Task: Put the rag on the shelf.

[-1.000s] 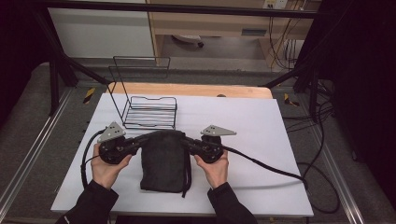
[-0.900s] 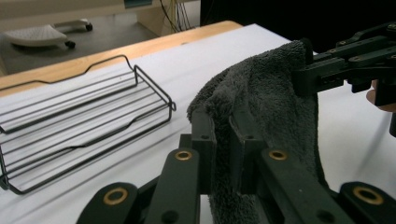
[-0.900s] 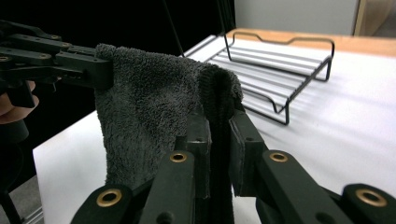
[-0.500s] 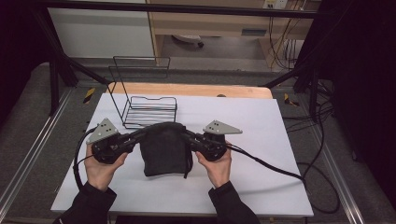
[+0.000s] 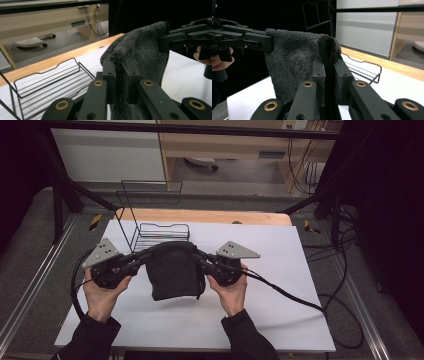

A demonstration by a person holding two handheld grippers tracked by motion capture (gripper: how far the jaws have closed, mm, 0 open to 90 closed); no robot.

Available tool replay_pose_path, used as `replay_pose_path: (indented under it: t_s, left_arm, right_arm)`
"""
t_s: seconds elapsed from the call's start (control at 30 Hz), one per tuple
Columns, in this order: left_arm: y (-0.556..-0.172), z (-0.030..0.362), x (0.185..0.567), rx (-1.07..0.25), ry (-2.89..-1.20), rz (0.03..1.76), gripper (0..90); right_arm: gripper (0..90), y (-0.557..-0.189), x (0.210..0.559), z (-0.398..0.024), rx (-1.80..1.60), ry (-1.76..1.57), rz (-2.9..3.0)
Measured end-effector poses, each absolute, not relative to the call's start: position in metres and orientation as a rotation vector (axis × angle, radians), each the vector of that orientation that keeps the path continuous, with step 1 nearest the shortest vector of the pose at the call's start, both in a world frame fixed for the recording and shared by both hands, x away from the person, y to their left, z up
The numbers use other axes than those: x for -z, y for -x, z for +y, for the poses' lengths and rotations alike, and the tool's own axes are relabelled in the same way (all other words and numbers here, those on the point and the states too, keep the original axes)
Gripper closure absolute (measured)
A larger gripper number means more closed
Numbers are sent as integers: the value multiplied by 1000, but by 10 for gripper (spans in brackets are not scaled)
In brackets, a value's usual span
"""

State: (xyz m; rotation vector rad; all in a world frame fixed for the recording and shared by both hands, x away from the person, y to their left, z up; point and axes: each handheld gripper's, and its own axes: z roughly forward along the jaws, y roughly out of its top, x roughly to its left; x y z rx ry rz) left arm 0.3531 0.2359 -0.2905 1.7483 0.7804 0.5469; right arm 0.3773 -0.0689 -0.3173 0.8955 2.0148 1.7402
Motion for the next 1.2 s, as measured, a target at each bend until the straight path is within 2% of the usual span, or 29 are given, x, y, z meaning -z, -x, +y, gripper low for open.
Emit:
replay_pose_path:
  t_s: [1.2]
  left_arm:
    - [-380,268,213,-716,-1520,784,821]
  right_arm:
    - [814,-399,234,-24,-1806,-758,1793]
